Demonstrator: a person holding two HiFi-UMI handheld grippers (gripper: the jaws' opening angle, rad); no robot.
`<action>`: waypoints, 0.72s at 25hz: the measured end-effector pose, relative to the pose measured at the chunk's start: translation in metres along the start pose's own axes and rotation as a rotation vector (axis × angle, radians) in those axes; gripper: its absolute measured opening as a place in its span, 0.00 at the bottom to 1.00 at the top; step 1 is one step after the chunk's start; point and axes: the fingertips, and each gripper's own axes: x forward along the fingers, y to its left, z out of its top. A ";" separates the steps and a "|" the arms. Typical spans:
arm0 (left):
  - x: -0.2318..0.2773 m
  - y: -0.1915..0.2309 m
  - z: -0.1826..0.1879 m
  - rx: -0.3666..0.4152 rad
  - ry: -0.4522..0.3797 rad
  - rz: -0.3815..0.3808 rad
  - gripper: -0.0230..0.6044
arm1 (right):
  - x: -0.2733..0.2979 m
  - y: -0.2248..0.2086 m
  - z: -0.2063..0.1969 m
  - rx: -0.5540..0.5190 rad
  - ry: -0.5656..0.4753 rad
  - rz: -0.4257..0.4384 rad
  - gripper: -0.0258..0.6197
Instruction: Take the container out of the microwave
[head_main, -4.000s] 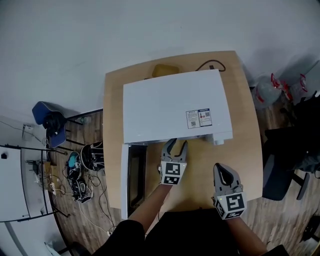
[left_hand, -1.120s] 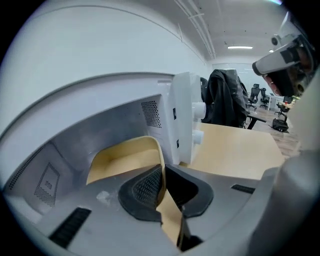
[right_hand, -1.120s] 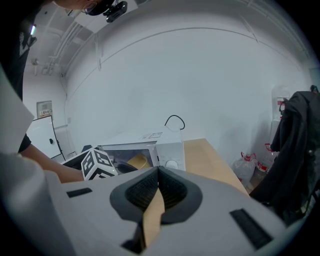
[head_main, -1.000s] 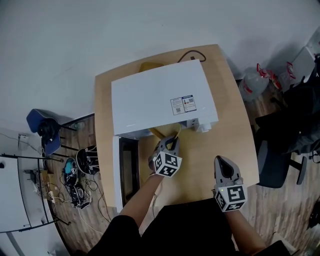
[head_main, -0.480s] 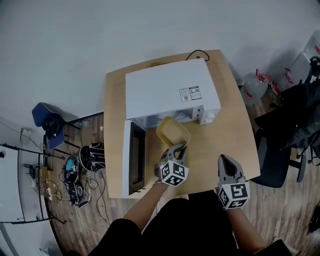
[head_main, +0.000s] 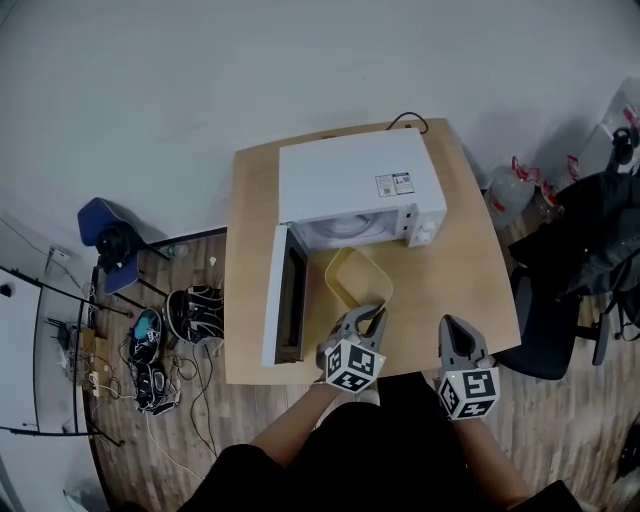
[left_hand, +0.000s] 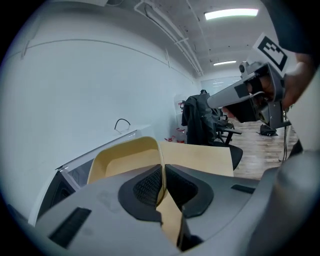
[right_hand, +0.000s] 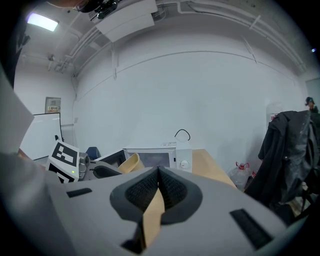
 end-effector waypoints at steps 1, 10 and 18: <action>-0.006 -0.003 0.002 0.001 -0.013 0.002 0.08 | -0.004 0.004 -0.001 -0.003 -0.004 0.002 0.13; -0.073 -0.026 0.031 -0.074 -0.153 0.049 0.08 | -0.038 0.037 -0.007 0.024 -0.033 0.028 0.13; -0.123 -0.019 0.050 -0.207 -0.226 0.092 0.08 | -0.054 0.065 0.003 -0.034 -0.053 0.053 0.13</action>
